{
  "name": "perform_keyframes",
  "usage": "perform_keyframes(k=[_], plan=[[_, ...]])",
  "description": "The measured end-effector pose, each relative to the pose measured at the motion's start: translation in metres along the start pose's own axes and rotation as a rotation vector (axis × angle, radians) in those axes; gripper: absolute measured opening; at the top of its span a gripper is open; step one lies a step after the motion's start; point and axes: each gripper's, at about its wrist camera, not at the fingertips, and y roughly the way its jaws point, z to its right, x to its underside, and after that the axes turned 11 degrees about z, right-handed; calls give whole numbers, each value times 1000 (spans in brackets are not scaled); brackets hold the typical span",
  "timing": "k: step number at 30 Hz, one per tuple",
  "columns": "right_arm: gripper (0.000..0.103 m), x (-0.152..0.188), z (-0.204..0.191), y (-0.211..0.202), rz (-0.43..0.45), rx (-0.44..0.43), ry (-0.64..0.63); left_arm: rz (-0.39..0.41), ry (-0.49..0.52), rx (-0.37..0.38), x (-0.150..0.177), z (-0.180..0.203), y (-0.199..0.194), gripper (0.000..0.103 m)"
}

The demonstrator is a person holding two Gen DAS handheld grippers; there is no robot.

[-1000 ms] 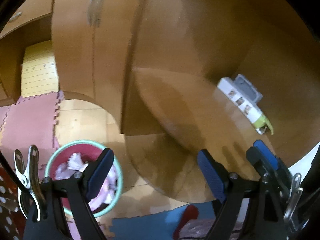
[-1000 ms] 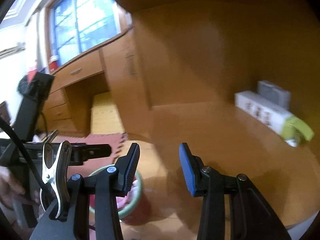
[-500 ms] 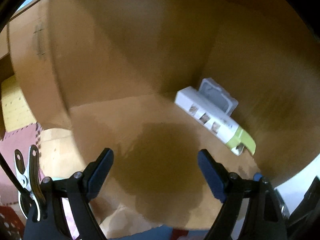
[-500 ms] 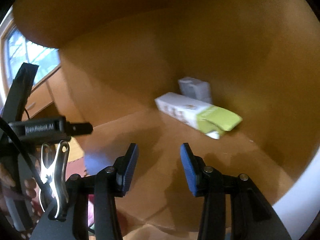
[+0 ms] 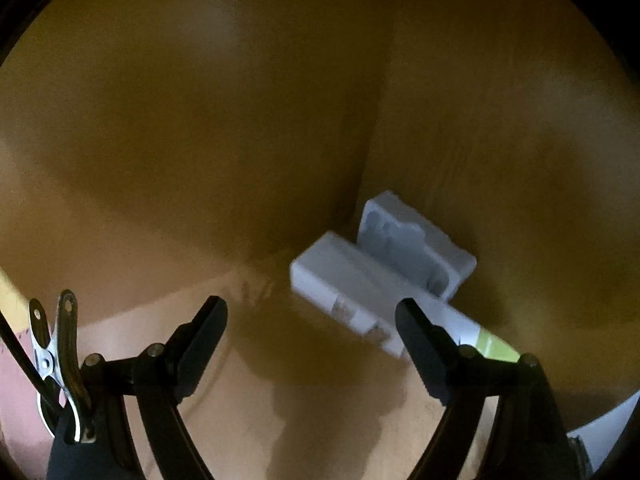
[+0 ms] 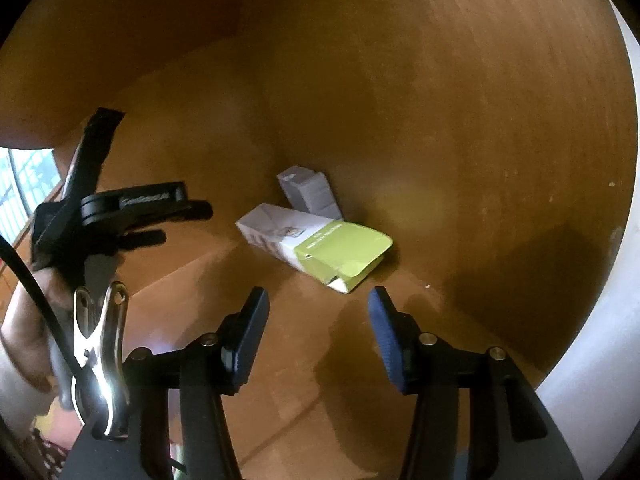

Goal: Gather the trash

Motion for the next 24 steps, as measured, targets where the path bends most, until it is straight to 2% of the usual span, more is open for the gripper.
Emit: perform_keyframes(k=[4,11,16,20,24], plan=[[53,-3,4,2,31,36,-33,0,31,19,-12,9,35,90],[54,-6,13,4,64,91,-123,-18,77,-11,-17,6,77,90],[54,-7,22,10,38,87,-92,-71,47,10,-13,-4,98,90],[54,-6,20,12,35,89,-92,-112,2,56,-12,-9,106,90],[54,-6,18,13,32,80,-72,-150,-45,55,-12,-14,111,89]])
